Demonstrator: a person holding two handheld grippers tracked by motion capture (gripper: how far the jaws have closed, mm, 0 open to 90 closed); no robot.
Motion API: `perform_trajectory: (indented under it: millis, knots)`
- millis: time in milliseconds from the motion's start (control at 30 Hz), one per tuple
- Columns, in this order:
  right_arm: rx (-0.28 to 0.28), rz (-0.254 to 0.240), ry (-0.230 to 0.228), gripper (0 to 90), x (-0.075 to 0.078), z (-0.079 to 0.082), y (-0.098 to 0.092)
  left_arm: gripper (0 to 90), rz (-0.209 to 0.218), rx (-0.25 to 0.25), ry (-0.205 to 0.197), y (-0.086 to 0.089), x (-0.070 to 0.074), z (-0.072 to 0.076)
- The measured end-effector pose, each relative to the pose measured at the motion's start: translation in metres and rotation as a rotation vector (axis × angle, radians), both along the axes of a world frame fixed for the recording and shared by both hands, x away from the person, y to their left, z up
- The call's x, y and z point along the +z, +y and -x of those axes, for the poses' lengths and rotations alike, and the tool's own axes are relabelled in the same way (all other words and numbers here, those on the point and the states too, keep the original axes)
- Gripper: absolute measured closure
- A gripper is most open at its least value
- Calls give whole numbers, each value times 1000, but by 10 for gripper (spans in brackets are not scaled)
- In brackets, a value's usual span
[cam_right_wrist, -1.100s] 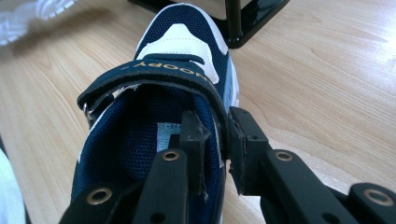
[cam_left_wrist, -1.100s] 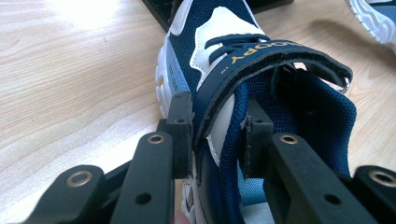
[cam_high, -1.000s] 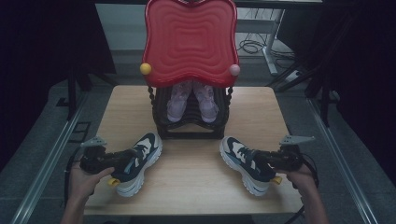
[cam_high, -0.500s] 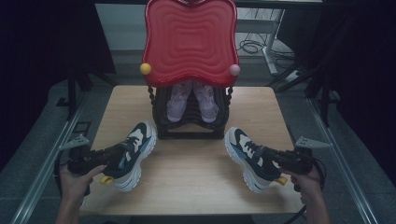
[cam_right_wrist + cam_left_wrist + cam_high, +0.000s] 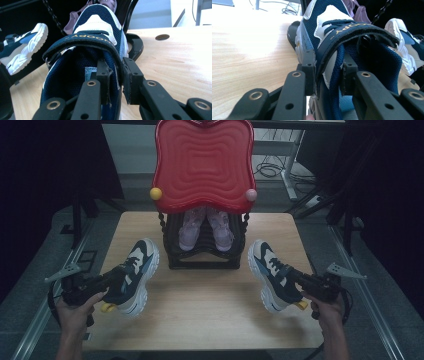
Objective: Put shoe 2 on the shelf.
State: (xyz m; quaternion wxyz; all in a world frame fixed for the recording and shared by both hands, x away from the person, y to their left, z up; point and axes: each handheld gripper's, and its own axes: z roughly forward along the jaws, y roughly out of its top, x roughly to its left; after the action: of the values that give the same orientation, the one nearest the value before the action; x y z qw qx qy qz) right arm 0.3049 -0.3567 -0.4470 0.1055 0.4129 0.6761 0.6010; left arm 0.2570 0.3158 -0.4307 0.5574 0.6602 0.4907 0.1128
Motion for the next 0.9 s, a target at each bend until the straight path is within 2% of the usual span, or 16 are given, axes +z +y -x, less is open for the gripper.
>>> perform_trajectory:
  millis: [367, 667, 900]
  knots:
    - [-61, -45, -41, 767, 6, -6, 3, 718, 15, 36, -40, 2, 5, -4]
    - [-120, -69, -90, 768, 20, -10, 3, 719, 25, 50, -67, 6, 12, -10]
    - [-143, -87, -95, 768, 27, -19, 3, 719, 37, 67, -95, 7, 16, -18]
